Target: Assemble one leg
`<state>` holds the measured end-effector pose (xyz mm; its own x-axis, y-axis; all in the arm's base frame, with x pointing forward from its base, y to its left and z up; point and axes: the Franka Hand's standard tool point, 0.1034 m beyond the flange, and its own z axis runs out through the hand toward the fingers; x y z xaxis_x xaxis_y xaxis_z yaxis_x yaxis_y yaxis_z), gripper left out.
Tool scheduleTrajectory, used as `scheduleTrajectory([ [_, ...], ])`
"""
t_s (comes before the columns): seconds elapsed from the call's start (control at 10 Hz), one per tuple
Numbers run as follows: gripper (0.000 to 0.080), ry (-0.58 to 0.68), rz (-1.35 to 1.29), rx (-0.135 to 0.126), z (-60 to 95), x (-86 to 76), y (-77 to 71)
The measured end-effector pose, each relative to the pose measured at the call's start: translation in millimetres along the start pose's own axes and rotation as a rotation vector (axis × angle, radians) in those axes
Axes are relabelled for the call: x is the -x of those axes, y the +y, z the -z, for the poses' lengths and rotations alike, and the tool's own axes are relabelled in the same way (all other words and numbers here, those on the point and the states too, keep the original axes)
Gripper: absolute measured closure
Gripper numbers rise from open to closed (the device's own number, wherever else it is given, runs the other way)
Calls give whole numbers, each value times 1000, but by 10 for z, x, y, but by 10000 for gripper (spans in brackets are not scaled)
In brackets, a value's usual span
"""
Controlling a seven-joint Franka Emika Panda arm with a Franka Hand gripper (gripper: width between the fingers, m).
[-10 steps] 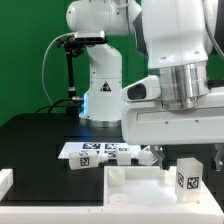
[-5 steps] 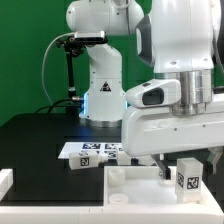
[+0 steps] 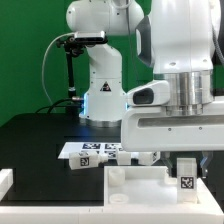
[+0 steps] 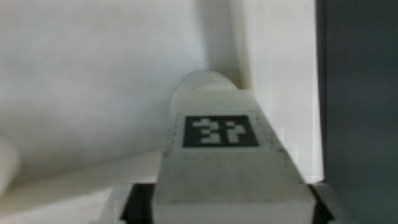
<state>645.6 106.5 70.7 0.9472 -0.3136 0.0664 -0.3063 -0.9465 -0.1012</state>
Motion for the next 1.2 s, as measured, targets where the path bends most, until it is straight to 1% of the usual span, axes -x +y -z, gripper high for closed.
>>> scheduleTrajectory([
  [0.1,515,2,-124,6,-2,2,4],
  [0.3,515,5,-516,24,-13,30,-1],
  [0.4,515,-1,-746,16,-13,29,14],
  [0.5,515,-10,-869,2,-10,26,37],
  [0.6,514,-12,-925,2,-12,40,27],
  [0.7,475,-11,-945,4,-14,44,21],
  [0.8,475,-10,-928,4,-19,43,23],
  [0.9,324,-9,-880,8,-17,47,17],
  [1.0,208,-15,-717,21,-5,63,-18],
  [1.1,168,-19,-484,24,13,56,-42],
  [1.2,168,-24,-312,17,27,46,-51],
])
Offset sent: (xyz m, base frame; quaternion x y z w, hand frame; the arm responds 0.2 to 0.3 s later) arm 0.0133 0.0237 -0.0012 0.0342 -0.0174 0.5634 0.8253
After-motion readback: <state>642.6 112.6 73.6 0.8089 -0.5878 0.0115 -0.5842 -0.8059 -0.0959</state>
